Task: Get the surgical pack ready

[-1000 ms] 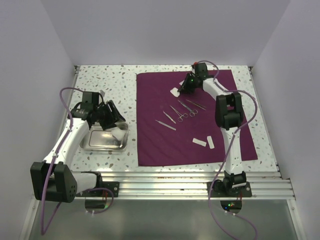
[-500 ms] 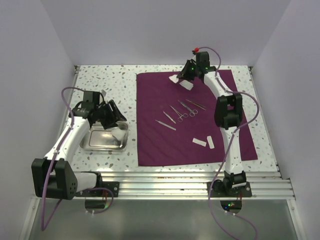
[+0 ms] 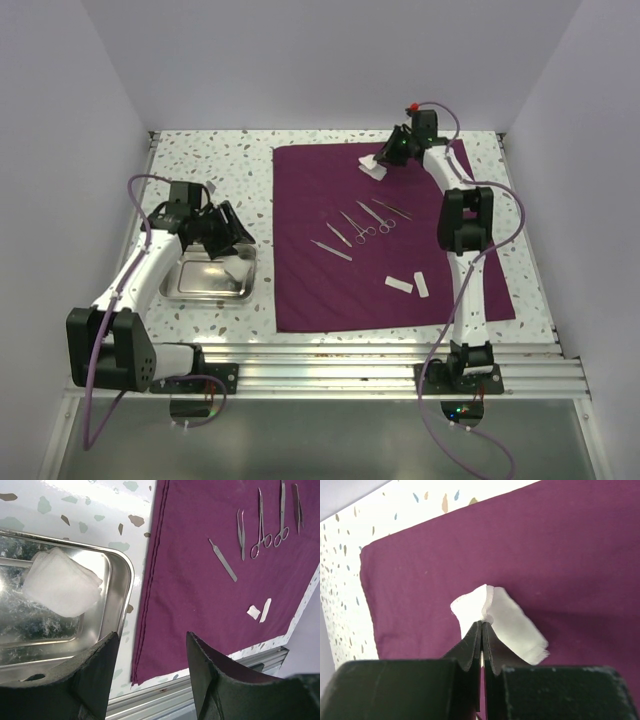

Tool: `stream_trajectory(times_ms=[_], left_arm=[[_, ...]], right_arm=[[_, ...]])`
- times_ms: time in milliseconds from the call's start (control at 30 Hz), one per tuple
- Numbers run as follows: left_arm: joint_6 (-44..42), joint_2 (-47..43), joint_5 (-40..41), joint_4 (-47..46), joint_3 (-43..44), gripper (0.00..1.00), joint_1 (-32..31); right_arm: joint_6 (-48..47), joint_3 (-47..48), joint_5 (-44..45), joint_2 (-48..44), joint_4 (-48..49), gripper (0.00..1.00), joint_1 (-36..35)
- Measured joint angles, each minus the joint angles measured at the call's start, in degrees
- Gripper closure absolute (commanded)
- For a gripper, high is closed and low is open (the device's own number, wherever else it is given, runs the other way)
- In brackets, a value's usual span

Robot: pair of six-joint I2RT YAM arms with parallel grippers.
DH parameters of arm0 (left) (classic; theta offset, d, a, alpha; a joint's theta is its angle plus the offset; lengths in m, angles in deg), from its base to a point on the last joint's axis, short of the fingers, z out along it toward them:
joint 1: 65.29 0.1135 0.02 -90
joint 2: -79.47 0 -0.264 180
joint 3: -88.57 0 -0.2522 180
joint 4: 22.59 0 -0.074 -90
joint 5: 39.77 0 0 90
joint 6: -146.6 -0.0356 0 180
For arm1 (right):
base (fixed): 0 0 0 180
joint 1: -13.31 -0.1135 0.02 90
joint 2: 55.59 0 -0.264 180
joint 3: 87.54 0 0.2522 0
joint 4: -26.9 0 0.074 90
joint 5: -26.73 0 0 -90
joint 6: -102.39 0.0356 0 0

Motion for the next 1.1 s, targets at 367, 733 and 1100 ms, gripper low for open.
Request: stream_trajectory(times_ms=[367,733,1100], left_arm=[[0.0,1.6,-0.7,-1.4,0.0,0.4,0.0],[0.0,2.9,-1.4,-2.2,0.0,0.4,0.0],[0.0,3.3,-1.7,-2.3,0.0,0.4,0.0]], right_arm=[[-0.8,0.4,-1.9,3.9,-0.3,1.0,1.4],[-1.9,1.0,-1.8,3.7,-1.3,0.75,1.5],[-4.3,-1.2,-0.6,1.1,-3.5,0.64,2.4]])
